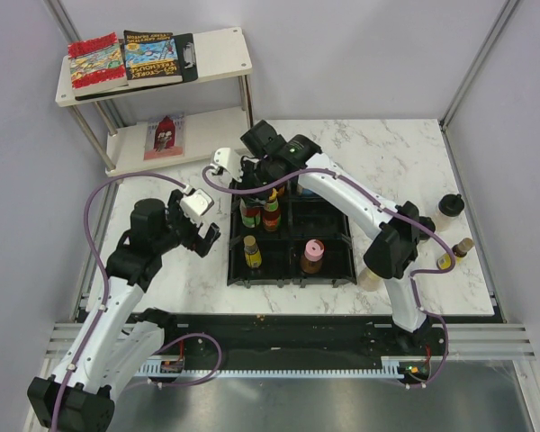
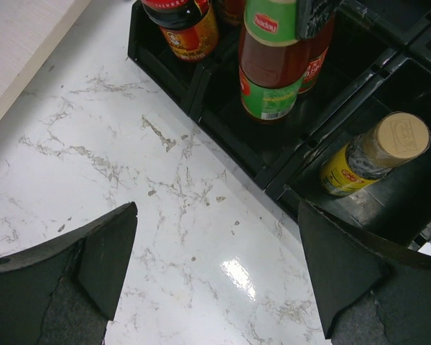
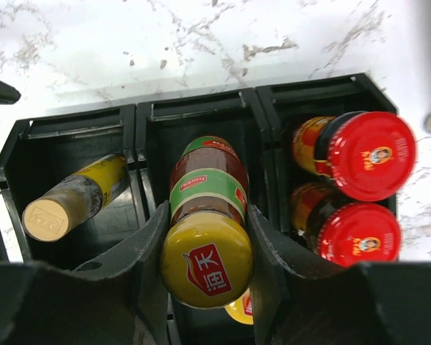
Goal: Organize the condiment bottles
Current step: Place the bottle in the storage box.
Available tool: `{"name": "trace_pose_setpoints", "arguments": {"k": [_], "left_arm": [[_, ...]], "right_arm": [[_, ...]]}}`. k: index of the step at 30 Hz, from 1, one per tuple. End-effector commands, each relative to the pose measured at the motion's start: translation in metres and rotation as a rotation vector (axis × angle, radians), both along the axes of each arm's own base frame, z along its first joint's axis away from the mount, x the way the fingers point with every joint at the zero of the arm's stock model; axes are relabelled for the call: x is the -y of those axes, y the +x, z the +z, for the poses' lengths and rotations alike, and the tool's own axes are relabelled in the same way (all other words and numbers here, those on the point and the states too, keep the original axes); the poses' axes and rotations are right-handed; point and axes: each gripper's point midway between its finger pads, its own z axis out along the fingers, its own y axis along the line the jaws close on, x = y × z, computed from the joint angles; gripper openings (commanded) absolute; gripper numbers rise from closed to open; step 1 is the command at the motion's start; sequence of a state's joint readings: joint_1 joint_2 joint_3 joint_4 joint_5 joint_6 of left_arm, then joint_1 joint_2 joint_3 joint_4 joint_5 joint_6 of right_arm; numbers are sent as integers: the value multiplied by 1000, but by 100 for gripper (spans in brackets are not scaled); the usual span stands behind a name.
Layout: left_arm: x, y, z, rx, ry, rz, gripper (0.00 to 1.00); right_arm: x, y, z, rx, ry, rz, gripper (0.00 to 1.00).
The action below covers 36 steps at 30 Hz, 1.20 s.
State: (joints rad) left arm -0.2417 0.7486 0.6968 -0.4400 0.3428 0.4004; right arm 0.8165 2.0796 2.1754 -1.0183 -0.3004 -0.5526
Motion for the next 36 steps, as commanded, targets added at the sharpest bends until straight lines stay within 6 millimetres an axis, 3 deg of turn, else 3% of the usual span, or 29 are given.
{"name": "trace_pose_setpoints", "arguments": {"k": [1, 12, 15, 16, 19, 23, 27, 32, 36], "left_arm": [[5, 1, 9, 23, -45, -6, 99], [6, 0, 7, 20, -46, -13, 99], [6, 0, 6, 20, -48, -17, 99], [7, 0, 6, 17, -47, -19, 99], [7, 0, 7, 22, -48, -19, 99], [7, -1, 7, 23, -52, -21, 99], [7, -1, 7, 23, -53, -22, 99], [7, -3, 8, 29, -56, -23, 99], [7, -4, 10, 38, -60, -26, 99]], "right_arm": [[-6, -8, 38, 56, 97, 30, 0], [-10, -1, -8, 22, 44, 25, 0], [-12, -1, -7, 19, 55, 31, 17], [-12, -1, -5, 21, 59, 35, 36], [-13, -4, -3, 18, 67, 54, 67], [-14, -5, 8, 32, 85, 62, 86], [-13, -5, 45, 91, 142, 52, 95], [2, 7, 137, 294, 271, -44, 98], [49, 14, 205, 513, 343, -225, 98]]}}
